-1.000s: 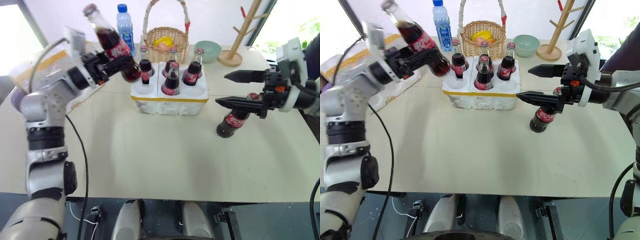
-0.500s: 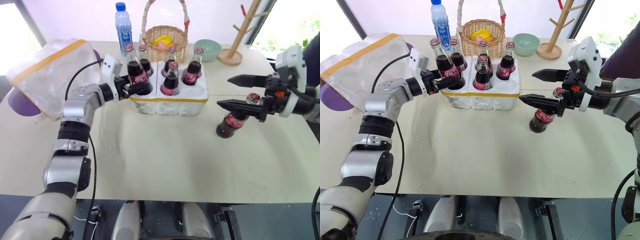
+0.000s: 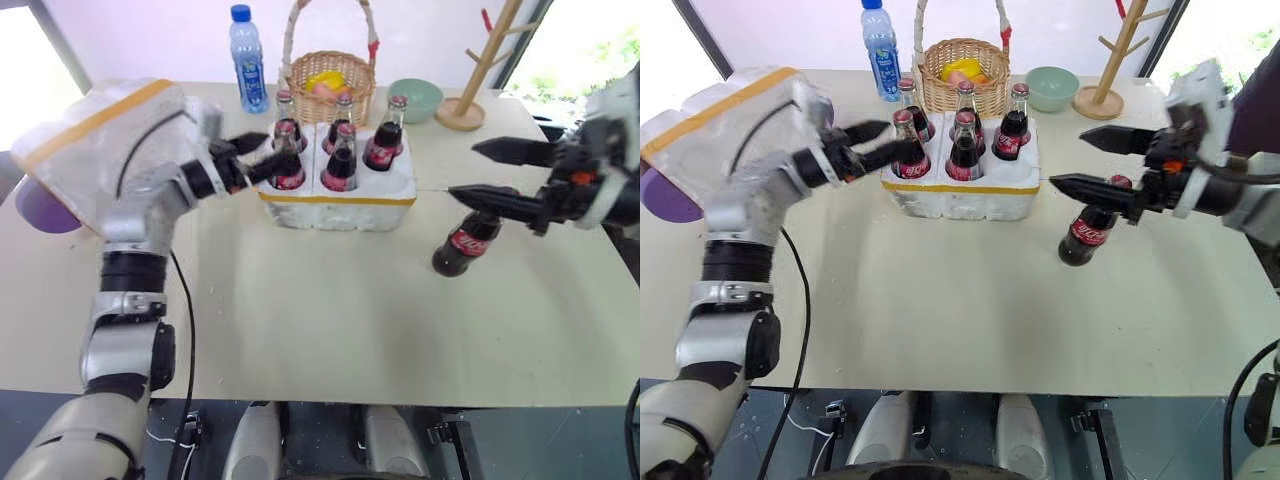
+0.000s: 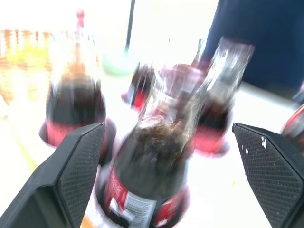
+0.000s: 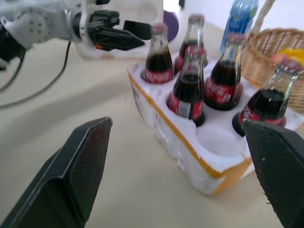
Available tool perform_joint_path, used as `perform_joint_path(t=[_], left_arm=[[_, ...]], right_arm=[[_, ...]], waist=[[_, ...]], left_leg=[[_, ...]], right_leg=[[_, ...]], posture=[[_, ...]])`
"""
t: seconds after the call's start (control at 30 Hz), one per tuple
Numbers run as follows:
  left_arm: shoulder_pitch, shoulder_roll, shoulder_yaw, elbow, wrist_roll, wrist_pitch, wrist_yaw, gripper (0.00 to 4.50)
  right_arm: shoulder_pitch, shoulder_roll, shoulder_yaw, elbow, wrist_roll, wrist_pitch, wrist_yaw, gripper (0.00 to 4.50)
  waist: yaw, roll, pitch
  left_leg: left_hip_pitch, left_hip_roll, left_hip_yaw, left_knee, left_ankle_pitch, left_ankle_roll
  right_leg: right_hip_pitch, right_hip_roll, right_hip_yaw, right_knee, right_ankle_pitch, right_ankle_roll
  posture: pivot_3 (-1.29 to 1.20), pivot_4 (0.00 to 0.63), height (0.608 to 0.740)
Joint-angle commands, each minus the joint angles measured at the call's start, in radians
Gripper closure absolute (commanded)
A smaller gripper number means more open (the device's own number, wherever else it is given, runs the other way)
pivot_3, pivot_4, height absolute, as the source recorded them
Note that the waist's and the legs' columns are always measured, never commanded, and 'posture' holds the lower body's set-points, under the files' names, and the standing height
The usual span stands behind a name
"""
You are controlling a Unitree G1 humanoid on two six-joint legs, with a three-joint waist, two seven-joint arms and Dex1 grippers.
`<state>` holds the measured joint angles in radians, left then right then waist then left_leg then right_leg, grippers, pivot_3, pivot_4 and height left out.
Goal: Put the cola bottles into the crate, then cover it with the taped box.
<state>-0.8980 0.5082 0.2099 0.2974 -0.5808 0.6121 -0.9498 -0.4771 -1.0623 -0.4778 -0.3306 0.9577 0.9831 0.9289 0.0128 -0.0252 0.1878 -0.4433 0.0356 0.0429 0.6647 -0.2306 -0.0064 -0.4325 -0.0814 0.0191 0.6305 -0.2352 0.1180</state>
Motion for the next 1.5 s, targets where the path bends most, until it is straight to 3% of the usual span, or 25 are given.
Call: perform_joint_path(t=[0.03, 0.1, 0.17, 0.37, 0.5, 0.7, 0.97, 1.5], left_arm=[[0.018, 0.076, 0.103, -0.182, -0.196, 0.164, -0.051, 0.02], [0.059, 0.123, 0.109, -0.271, -0.271, 0.238, -0.091, 0.02], [0.12, 0.176, 0.073, -0.371, -0.312, 0.29, -0.144, 0.02], [0.253, 0.24, -0.115, -0.522, -0.212, 0.22, -0.23, 0.02], [0.25, 0.185, -0.203, -0.522, -0.124, 0.132, -0.187, 0.02], [0.232, 0.133, -0.205, -0.5, -0.124, 0.119, -0.152, 0.02], [0.217, 0.096, -0.225, -0.458, -0.087, 0.085, -0.143, 0.02], [0.202, 0.087, -0.218, -0.44, -0.07, 0.07, -0.134, 0.02]], right_arm=[[0.139, -0.049, -0.195, -0.096, 0.122, 0.109, 0.071, 0.0], [0.284, -0.051, -0.292, -0.168, 0.169, 0.168, 0.12, 0.0], [0.415, -0.017, -0.347, -0.246, 0.123, 0.137, 0.111, 0.0], [0.634, 0.103, -0.308, -0.348, -0.035, 0.046, -0.045, 0.0], [0.598, 0.295, -0.282, -0.345, -0.05, 0.037, -0.309, 0.0], [0.577, 0.408, -0.212, -0.31, -0.077, -0.02, -0.447, 0.0], [0.458, 0.491, -0.054, -0.147, -0.183, -0.161, -0.515, 0.0], [0.296, 0.545, 0.113, 0.151, -0.315, -0.32, -0.497, 0.0]], waist=[[0.0, 0.0, 0.0], [0.0, 0.0, 0.0], [-0.002, 0.0, -0.001], [-0.003, -0.001, -0.001], [-0.002, -0.001, -0.002], [-0.005, -0.001, -0.002], [-0.009, 0.0, -0.002], [-0.01, 0.0, -0.002]], left_leg=[[0.001, 0.0, 0.0, 0.0, 0.0, 0.0], [0.002, 0.0, 0.0, 0.0, 0.0, 0.0], [0.005, 0.0, 0.0, 0.0, 0.0, 0.0], [0.015, 0.0, 0.002, 0.0, 0.0, 0.0], [0.017, 0.0, 0.002, 0.0, 0.0, -0.001], [0.016, 0.0, 0.002, -0.001, -0.001, 0.0], [0.016, 0.0, 0.002, -0.001, -0.001, 0.0], [0.016, 0.0, 0.002, -0.002, -0.001, 0.0]], right_leg=[[0.001, 0.0, 0.0, 0.0, 0.0, 0.0], [0.003, 0.0, 0.0, -0.001, 0.0, 0.0], [0.006, 0.0, 0.0, -0.001, 0.0, 0.0], [0.014, 0.0, 0.002, -0.002, -0.003, -0.005], [0.017, 0.0, 0.003, -0.003, -0.003, -0.006], [0.015, 0.0, 0.003, -0.003, -0.003, -0.006], [0.015, 0.0, 0.003, -0.003, -0.003, -0.006], [0.015, 0.001, 0.003, -0.002, -0.003, -0.006]], posture=[[0.0, 0.15, 0.74], [0.0, 0.15, 0.74], [0.0, 0.15, 0.74], [0.0, 0.15, 0.74], [0.0, 0.15, 0.74], [0.0, 0.15, 0.74], [0.0, 0.15, 0.74], [0.0, 0.15, 0.74]])
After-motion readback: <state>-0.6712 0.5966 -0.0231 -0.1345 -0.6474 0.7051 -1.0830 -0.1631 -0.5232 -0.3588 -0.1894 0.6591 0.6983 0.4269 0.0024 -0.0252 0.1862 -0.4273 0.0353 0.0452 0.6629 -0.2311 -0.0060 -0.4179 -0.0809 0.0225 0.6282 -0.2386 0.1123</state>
